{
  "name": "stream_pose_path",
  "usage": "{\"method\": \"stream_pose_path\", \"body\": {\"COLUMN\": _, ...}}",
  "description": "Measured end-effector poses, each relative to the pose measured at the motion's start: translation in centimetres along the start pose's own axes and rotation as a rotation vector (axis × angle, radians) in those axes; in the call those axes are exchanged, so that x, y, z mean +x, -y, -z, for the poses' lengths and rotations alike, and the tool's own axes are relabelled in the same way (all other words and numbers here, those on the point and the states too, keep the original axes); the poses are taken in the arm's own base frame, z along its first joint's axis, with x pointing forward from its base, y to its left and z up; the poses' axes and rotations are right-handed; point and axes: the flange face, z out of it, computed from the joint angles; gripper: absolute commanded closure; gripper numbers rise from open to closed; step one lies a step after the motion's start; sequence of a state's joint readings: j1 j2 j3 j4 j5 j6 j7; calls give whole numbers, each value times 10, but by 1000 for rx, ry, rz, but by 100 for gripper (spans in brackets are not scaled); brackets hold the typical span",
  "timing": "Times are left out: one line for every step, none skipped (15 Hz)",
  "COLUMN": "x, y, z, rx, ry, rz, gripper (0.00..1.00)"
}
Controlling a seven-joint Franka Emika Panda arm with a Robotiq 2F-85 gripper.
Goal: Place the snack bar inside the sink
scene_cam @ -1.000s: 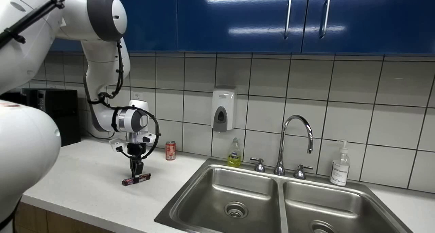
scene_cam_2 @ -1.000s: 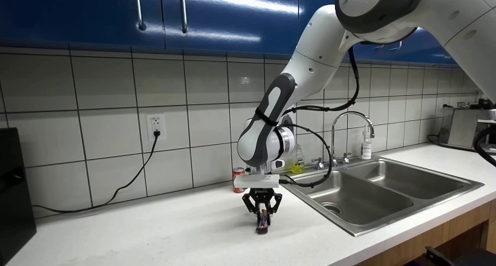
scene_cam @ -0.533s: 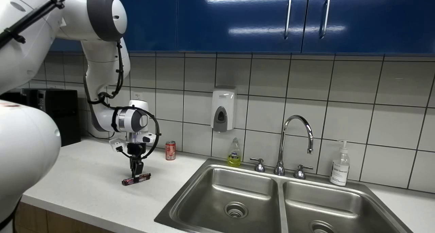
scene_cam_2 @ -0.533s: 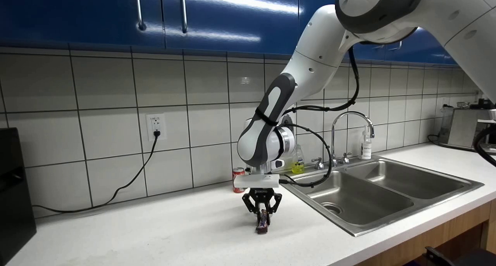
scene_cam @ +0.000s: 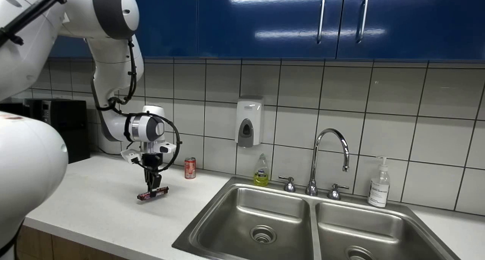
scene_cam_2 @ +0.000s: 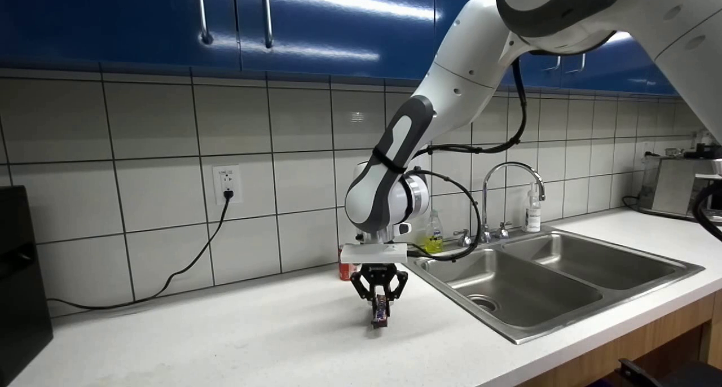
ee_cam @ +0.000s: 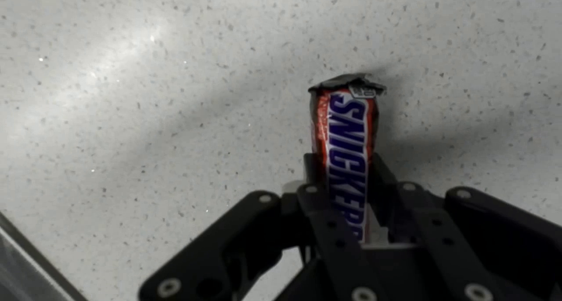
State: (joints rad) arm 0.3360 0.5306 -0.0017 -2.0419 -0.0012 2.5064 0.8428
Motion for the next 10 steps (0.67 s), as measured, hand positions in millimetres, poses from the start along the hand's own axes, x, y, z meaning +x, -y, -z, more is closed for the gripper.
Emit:
{"method": "stream_pose_path", "body": {"x": 0, "y": -1, "z": 4, "rx": 1, "ry": -1, "rz": 17, "gripper": 93}}
{"method": "stream_pose_path", "body": {"x": 0, "y": -2, "z": 8, "rx": 1, "ry": 0, "rz": 43, "gripper": 93}}
{"method": "stream_pose_path", "body": {"x": 0, "y": -4, "z": 11, "rx": -3, "ry": 5, "rz": 75, "gripper": 93}}
{"method": "stream_pose_path", "body": {"x": 0, "y": -6, "z": 13, "rx": -10, "ry": 10, "rz": 110, "gripper": 93}}
{"method": "stream_pose_path", "body": {"x": 2, "y": -10, "z": 16, "rx": -16, "ry": 14, "rz": 147, "gripper": 93}}
{"method": "stream_pose_path", "body": {"x": 3, "y": -14, "z": 18, "rx": -20, "ry": 14, "rz": 185, "gripper": 93}}
{"method": "stream_pose_path", "body": {"x": 6, "y": -19, "z": 20, "rx": -22, "ry": 13, "rz": 220, "gripper": 93}}
{"method": "stream_pose_path", "body": {"x": 10, "y": -25, "z": 22, "rx": -22, "ry": 12, "rz": 252, "gripper": 93}}
{"method": "stream_pose_path", "body": {"x": 15, "y": -32, "z": 24, "rx": -21, "ry": 11, "rz": 278, "gripper": 93}}
{"method": "stream_pose_path", "body": {"x": 20, "y": -39, "z": 26, "rx": -23, "ry": 9, "rz": 297, "gripper": 93}}
